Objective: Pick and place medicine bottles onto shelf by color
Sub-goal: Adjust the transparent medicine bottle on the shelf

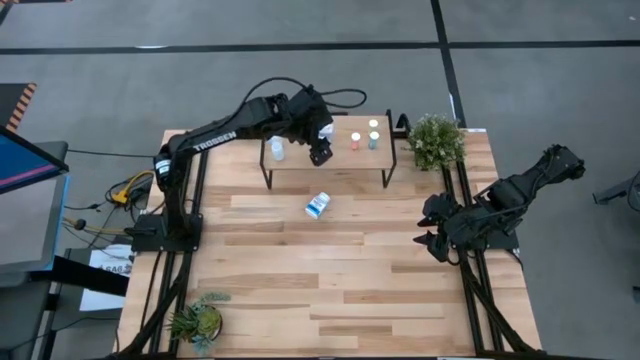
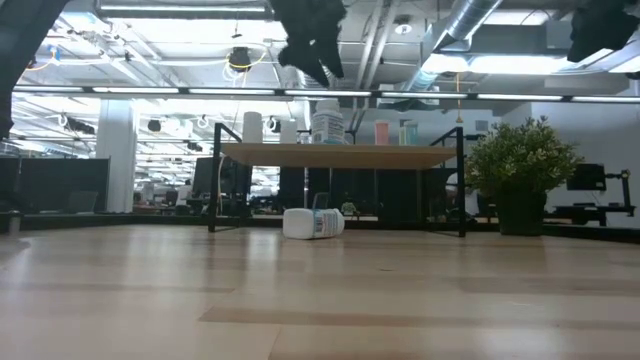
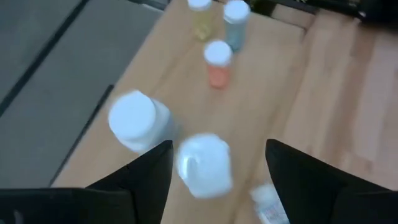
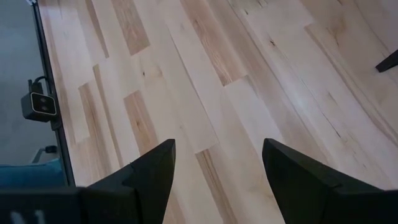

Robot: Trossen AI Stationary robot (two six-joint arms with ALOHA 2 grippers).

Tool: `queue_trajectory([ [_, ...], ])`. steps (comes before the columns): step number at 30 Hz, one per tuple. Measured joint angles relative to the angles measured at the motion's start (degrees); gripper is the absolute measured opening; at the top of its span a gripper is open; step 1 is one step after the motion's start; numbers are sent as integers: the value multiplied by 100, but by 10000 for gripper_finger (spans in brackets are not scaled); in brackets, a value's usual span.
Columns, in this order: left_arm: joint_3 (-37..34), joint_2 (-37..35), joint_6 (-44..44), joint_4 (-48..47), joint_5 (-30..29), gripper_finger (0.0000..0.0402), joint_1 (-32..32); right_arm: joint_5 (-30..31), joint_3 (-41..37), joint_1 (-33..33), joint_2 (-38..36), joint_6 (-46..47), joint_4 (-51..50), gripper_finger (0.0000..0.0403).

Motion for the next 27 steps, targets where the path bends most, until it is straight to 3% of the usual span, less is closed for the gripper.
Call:
queue_trajectory([
  [4,456,-4,-232,-800,4,243,-285,0,0,0,6,2,0,265],
  [11,606,-4,-421,-1696,-54,243,-854,164,0,-58,182,-124,58,265],
  [19,604,-4,-161,-2159,-1769,239,-1051,169,0,-435,549,-205,93,265],
  [27,604,-4,270,-2085,-2117,200,-456,166,0,-818,689,-201,237,265],
])
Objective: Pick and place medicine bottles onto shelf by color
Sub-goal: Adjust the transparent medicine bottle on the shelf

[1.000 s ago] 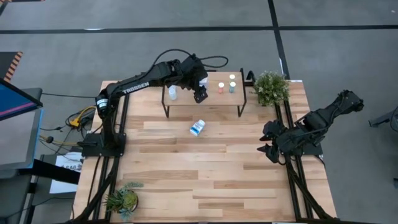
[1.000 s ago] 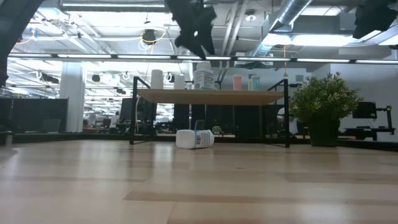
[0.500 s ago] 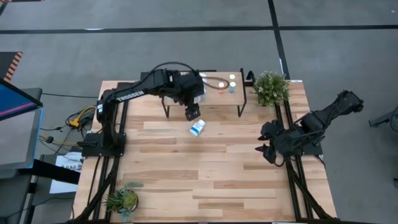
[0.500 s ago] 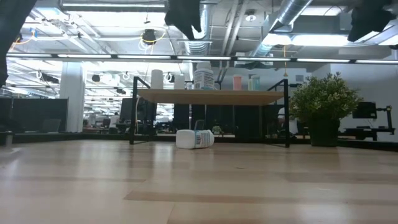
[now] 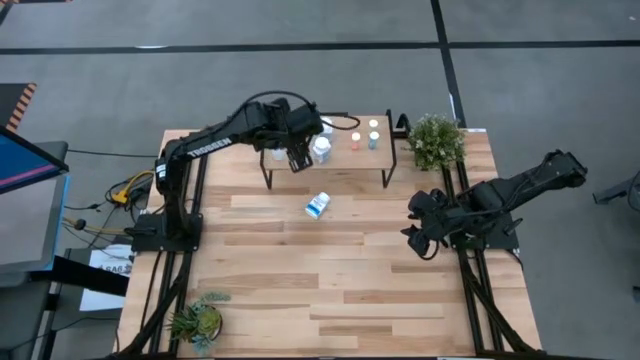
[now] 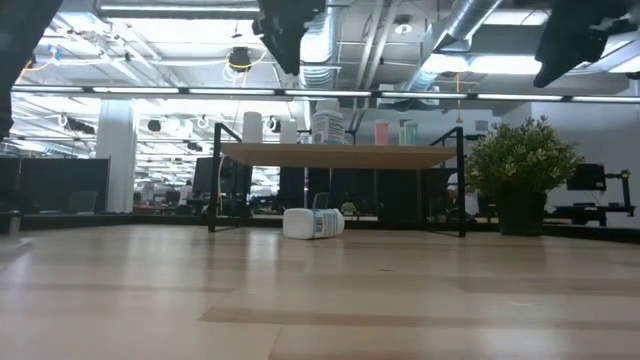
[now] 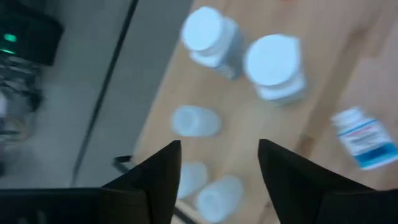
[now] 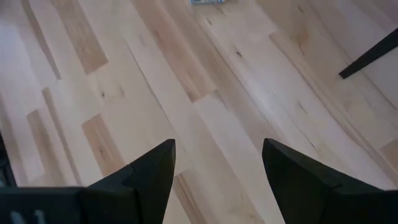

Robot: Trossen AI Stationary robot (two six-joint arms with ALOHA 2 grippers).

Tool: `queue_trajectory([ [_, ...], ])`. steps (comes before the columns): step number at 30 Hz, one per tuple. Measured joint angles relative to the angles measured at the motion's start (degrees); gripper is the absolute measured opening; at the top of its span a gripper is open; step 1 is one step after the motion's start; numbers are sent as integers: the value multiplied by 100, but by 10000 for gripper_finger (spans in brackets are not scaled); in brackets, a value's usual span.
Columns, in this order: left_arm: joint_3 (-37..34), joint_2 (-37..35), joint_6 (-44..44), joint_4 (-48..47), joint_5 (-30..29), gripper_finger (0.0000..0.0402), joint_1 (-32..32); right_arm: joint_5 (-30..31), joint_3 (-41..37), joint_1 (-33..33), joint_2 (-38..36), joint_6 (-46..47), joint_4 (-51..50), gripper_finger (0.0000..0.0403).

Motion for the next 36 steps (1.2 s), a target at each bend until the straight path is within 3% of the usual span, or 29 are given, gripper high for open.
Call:
queue_trajectory([
  [3,-1,0,647,-14,-108,174,146,0,0,-130,-7,0,161,265],
  [6,-39,27,1248,114,181,146,299,0,0,-245,-18,0,263,265],
  [11,-45,90,1584,221,931,104,666,-7,0,-469,-2,0,348,265],
  [24,-46,195,2436,723,1849,9,1090,-15,0,-968,-3,87,545,265],
  [36,-48,653,2699,749,2074,1,1219,-26,0,-1136,-2,105,561,265],
])
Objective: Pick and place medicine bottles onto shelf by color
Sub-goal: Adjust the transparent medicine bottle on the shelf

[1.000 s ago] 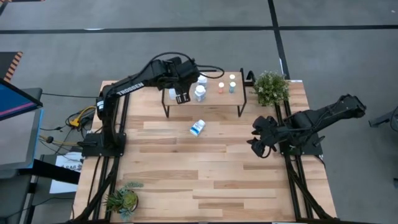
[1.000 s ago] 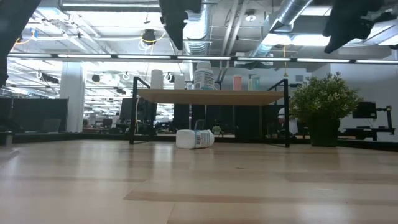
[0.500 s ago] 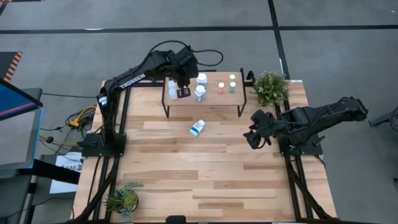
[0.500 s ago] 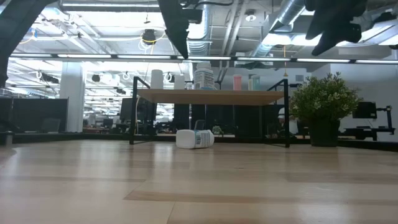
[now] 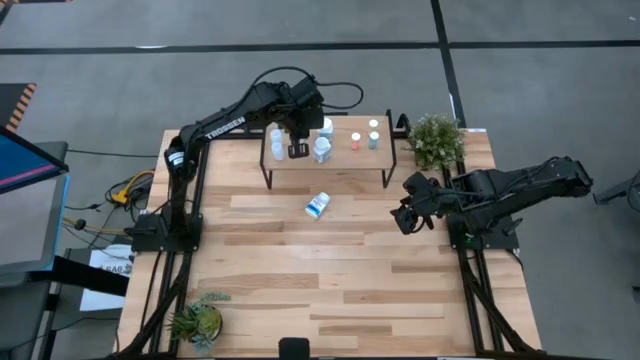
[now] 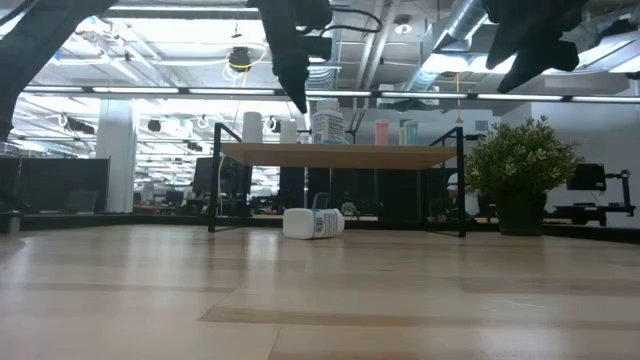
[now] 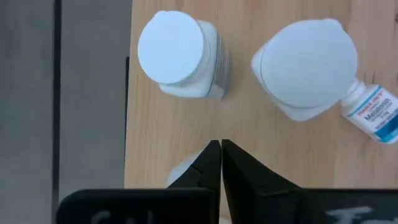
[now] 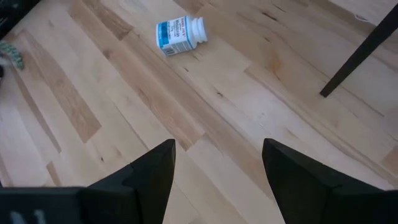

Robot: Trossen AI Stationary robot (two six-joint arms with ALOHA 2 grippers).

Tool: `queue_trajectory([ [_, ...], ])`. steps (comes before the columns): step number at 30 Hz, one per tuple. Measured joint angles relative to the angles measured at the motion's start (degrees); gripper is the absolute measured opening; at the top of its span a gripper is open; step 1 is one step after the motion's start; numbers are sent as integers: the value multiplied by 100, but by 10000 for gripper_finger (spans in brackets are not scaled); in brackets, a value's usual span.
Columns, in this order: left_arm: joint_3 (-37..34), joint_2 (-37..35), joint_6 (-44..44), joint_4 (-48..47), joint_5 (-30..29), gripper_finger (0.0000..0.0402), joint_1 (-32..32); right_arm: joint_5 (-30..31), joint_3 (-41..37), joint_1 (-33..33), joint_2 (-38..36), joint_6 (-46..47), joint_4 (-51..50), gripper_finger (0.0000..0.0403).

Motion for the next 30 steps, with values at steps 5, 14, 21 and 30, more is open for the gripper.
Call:
queue_trajectory([
  [5,0,127,73,28,11,0,-7,0,0,2,-1,2,19,265],
  [14,2,260,145,-99,-14,0,17,-2,0,2,1,2,41,265],
  [21,2,294,146,-210,-211,0,17,-2,0,2,1,0,82,265],
  [30,2,294,99,-474,-424,0,17,-2,0,2,1,-58,85,265],
])
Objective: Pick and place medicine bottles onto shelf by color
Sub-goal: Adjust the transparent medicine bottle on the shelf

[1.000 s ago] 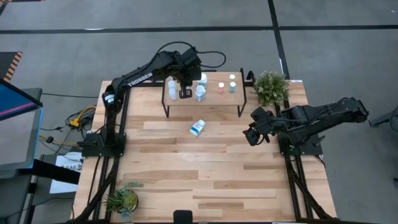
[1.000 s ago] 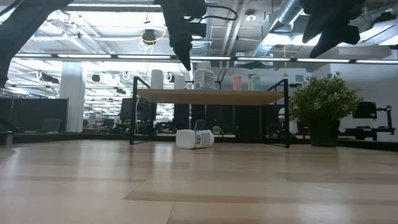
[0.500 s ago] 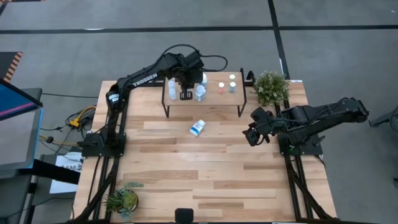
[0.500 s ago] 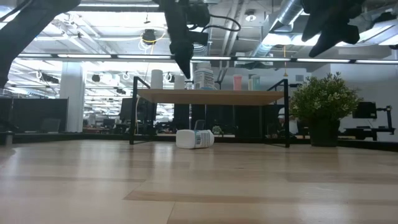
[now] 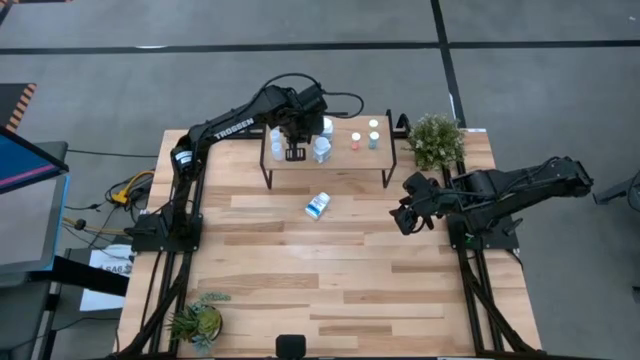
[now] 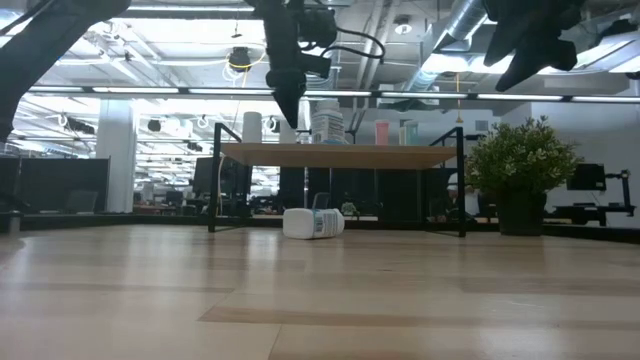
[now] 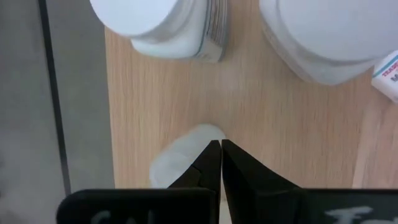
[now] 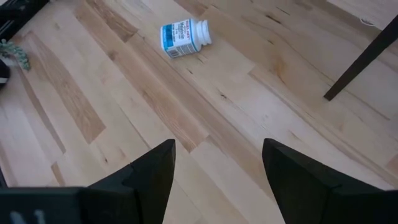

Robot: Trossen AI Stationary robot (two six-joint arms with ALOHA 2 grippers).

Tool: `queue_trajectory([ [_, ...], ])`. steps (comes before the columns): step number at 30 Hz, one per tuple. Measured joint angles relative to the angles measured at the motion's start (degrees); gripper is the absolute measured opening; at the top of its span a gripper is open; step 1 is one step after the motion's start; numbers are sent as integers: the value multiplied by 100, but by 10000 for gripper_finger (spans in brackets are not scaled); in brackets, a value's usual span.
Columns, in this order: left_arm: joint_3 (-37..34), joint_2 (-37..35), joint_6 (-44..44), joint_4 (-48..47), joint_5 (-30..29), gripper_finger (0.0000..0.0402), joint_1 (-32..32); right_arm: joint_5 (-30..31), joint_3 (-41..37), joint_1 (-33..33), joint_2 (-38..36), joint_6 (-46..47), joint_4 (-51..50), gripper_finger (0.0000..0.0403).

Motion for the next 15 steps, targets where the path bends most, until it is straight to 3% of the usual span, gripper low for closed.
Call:
queue_trajectory([
  [15,230,2,85,29,21,0,-161,-5,0,0,0,-13,2,265],
])
